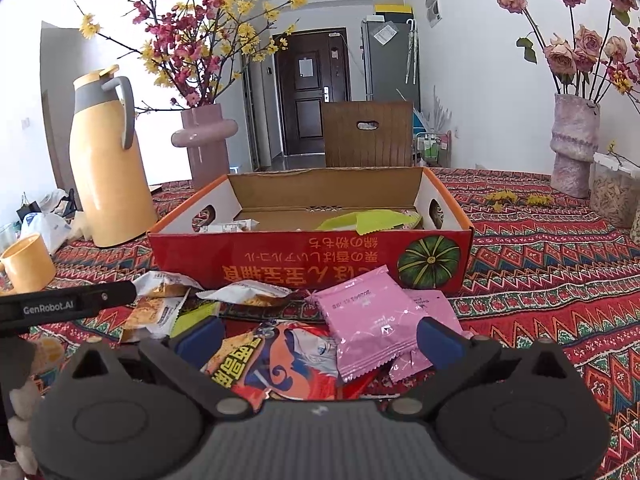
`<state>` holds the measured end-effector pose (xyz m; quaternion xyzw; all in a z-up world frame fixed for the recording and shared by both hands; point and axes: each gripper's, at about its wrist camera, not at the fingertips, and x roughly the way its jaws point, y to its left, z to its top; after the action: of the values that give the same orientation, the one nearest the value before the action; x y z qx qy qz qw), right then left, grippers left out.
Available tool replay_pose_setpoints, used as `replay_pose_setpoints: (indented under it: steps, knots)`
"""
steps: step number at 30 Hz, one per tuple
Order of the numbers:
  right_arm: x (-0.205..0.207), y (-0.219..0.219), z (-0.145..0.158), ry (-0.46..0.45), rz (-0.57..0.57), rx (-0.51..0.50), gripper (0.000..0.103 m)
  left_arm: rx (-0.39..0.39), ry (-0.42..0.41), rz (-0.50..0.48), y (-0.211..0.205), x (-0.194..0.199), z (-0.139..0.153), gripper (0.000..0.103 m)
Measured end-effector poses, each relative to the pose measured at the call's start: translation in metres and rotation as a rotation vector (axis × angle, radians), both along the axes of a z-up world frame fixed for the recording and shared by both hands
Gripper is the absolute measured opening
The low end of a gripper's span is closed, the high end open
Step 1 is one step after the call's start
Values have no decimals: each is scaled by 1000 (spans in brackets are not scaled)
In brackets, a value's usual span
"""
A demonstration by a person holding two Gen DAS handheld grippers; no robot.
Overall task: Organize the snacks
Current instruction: 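Grasp the colourful chip bag with the right tool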
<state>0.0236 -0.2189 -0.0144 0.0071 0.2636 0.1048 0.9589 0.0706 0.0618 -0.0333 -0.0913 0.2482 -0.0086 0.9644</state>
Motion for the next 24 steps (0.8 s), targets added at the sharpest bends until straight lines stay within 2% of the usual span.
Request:
replay_pose_setpoints:
  steps: [6, 13, 18, 22, 24]
  knots:
    - [-4, 13, -3, 41, 29, -11, 103, -10, -3, -2, 1, -1, 0, 103]
    - [6, 17, -18, 151, -4, 17, 94, -22, -5, -4, 2, -3, -1, 103]
    - [10, 16, -34, 218, -20, 22, 80, -23, -4, -5, 2, -3, -1, 103]
    - [7, 15, -33, 208, -19, 9, 71, -23, -2, 0, 3, -2, -1, 103]
    - [6, 14, -33, 204, -15, 9, 69, -22, -1, 4, 2, -2, -1, 103]
